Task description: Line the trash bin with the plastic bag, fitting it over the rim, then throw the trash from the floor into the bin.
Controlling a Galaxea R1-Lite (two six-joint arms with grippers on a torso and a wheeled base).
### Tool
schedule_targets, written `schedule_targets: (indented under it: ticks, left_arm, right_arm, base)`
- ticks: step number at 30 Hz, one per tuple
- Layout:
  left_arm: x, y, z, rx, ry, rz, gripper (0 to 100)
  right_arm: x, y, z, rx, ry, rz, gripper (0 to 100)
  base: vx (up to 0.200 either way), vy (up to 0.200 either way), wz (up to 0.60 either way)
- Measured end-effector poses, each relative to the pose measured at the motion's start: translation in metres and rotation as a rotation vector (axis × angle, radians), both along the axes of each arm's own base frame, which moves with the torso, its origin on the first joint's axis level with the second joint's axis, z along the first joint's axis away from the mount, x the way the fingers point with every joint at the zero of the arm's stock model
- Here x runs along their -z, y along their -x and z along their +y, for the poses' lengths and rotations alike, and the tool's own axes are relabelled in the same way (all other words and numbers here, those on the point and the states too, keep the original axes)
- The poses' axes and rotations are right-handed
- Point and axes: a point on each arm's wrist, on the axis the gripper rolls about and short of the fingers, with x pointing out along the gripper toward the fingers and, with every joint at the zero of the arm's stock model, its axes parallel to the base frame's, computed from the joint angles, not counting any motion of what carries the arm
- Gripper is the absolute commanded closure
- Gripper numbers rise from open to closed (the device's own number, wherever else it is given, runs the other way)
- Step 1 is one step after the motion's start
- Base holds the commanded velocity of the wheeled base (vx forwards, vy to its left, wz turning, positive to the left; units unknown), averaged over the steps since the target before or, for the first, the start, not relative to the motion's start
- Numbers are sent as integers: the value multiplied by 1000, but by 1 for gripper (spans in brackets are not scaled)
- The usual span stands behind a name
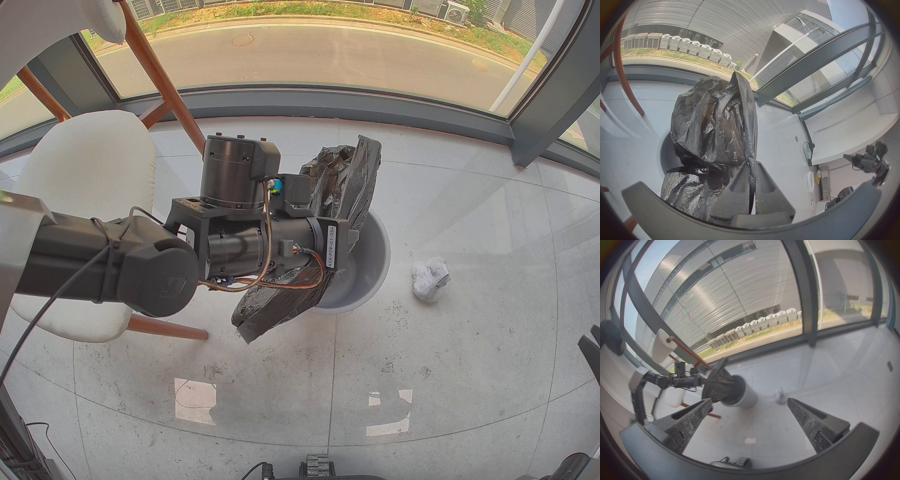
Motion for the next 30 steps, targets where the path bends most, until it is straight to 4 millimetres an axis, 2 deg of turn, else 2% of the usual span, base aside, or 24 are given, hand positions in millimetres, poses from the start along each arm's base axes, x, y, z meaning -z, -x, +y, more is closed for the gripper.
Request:
schedule_targets:
  ticks: [7, 13, 17, 23, 30]
  left_arm:
    - [4, 1, -3, -16, -28, -13, 100]
    - [5, 4, -6, -11, -32, -20, 100]
    - [8, 11, -12, 9, -31, -6, 100]
    - [27, 22, -11, 32, -50, 10, 100]
    - [48, 33, -3, 88, -189, -132, 100]
  right_arm:
    - [-34, -49, 29, -166, -29, 120, 0]
    - [-44, -83, 50, -212, -22, 195, 0]
    - [-40, -92, 56, -218, -9, 236, 0]
    - [-36, -100, 60, -219, 5, 272, 0]
    - [-33, -110, 66, -221, 18, 302, 0]
  base:
    - [200, 0, 0]
    - [200, 0, 0]
    - [50, 0, 0]
    - [0, 0, 0]
    - [0, 0, 0]
